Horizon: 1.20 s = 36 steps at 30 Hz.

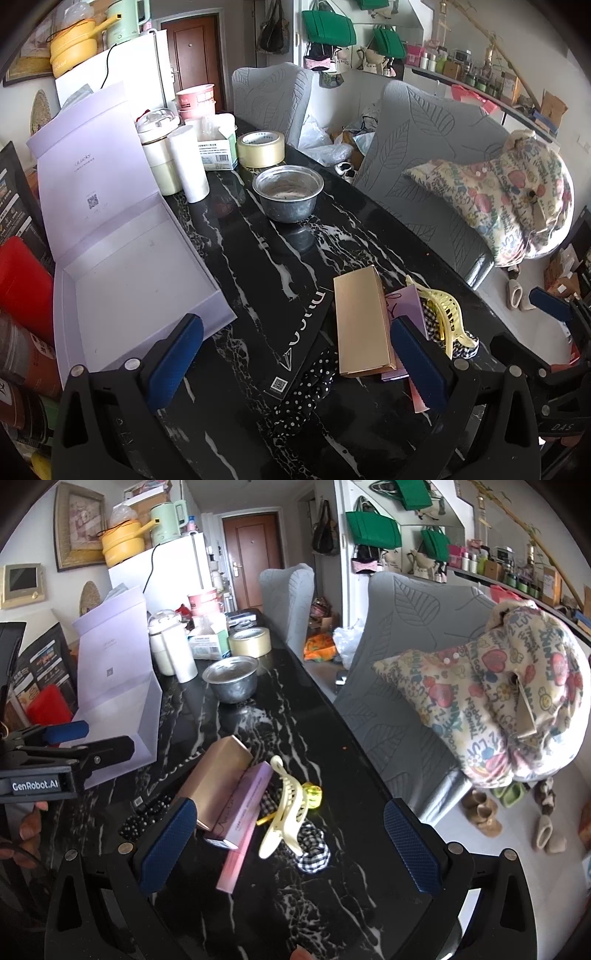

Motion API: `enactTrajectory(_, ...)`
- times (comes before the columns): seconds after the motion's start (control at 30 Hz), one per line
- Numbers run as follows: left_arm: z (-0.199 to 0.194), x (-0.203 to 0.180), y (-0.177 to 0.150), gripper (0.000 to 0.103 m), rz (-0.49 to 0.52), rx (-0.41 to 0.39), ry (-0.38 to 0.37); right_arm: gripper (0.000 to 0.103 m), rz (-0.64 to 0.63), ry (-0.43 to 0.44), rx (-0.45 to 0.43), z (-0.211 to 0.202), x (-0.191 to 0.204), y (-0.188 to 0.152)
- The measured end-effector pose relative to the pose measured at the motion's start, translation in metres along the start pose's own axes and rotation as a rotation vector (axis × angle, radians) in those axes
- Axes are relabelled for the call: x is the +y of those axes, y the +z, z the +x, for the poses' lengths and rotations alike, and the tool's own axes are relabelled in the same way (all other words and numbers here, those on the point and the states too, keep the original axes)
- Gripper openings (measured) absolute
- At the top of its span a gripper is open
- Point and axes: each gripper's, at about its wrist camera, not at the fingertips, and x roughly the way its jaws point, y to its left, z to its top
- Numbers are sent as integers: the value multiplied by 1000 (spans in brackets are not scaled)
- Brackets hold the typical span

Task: Organize rigid objects
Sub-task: 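Grasp the gold box with the left tool while the right tool grasps the cream claw clip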

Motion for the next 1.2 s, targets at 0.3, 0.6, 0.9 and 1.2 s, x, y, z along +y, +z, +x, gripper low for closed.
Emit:
enactTrajectory(0.3, 27, -20, -2, 99, 14, 50, -108, 103, 29, 16, 30, 17, -24, -11)
enactTrajectory(0.6, 60, -34, -3, 74, -2, 145, -179, 93, 29, 54, 58, 36, -36, -14)
enactTrajectory(0.9, 86, -36, -3, 67, -26, 227, -209, 61, 28, 121, 108, 59, -34, -12)
enactTrajectory(1.2, 99, -32, -5, 67, -38, 259, -222, 44, 53, 204, 151, 84, -29, -6)
